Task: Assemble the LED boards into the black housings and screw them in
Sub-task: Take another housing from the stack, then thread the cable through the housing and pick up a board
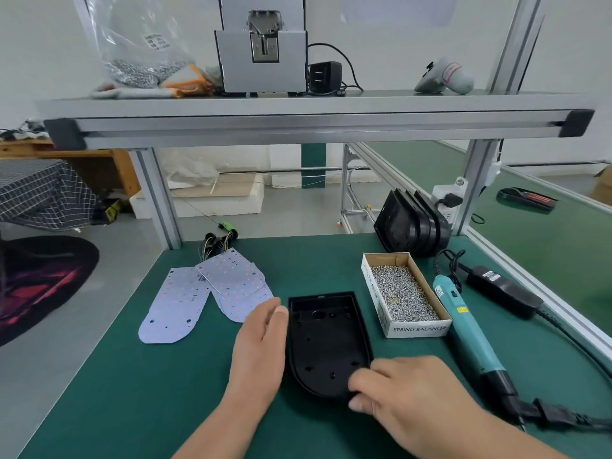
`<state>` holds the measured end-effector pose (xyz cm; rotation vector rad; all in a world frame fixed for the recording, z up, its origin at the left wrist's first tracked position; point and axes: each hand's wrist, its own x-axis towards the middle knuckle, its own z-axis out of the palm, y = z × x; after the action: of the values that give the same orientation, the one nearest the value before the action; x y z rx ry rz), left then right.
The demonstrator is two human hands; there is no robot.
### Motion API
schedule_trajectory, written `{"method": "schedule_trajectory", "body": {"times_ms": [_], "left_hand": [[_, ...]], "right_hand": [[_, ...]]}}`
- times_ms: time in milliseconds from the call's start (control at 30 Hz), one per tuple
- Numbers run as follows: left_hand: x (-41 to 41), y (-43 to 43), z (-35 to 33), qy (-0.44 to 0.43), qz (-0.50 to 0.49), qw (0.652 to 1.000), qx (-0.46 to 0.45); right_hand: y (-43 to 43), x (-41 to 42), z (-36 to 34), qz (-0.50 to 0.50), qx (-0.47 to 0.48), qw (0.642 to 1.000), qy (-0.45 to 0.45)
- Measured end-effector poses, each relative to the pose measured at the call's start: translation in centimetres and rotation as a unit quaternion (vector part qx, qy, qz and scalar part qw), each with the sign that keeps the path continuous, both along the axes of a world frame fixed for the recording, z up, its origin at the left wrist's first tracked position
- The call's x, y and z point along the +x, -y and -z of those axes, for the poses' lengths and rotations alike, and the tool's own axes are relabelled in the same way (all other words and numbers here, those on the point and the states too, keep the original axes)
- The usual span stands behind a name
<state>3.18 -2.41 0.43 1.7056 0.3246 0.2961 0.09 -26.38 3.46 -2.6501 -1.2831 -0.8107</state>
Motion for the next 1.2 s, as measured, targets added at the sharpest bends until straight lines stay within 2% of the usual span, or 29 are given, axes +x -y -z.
{"method": "schedule_trajectory", "body": {"times_ms": [100,233,300,367,400,533,667,800,933,1067,1200], "left_hand": [[0.0,0.0,-0.1,-0.017,0.017,0.998,0.054],[-0.5,0.2,-0.8,-0.034,0.049,0.994,0.087],[-0.6,0.2,-0.8,-0.042,0.061,0.993,0.091],[-0.7,0.3,-0.9,-0.044,0.066,0.993,0.090],[-0.7,0.4,-1.0,-0.043,0.065,0.993,0.088],[-0.9,0.4,-1.2,-0.052,0.063,0.993,0.087],[-1.1,0.5,-1.0,-0.027,0.044,0.996,0.078],[-0.7,0.5,-0.8,0.007,0.010,0.999,0.046],[0.2,0.2,-0.3,0.031,-0.029,0.999,0.019],[0.8,0.1,0.4,0.041,-0.040,0.998,0.028],[1.1,0.0,1.1,0.056,-0.051,0.996,0.052]], "right_hand": [[-0.1,-0.4,0.2,-0.003,-0.017,1.000,0.008],[0.1,-1.2,0.0,-0.027,-0.036,0.998,-0.037],[0.5,-0.9,-0.9,-0.051,-0.029,0.990,-0.127],[0.1,0.8,-2.9,-0.030,0.060,0.965,-0.255],[-0.6,2.3,-3.9,-0.007,0.099,0.952,-0.290],[-5.5,11.5,-5.9,0.053,0.219,0.919,-0.324],[-12.6,21.4,-5.0,0.062,0.196,0.888,-0.411],[-20.3,27.5,-3.5,0.043,0.137,0.896,-0.420],[-25.6,30.7,-2.6,0.027,0.091,0.926,-0.365],[-28.0,32.3,-1.2,0.029,0.052,0.937,-0.345],[-28.6,33.4,-0.1,0.032,0.054,0.941,-0.333]]}}
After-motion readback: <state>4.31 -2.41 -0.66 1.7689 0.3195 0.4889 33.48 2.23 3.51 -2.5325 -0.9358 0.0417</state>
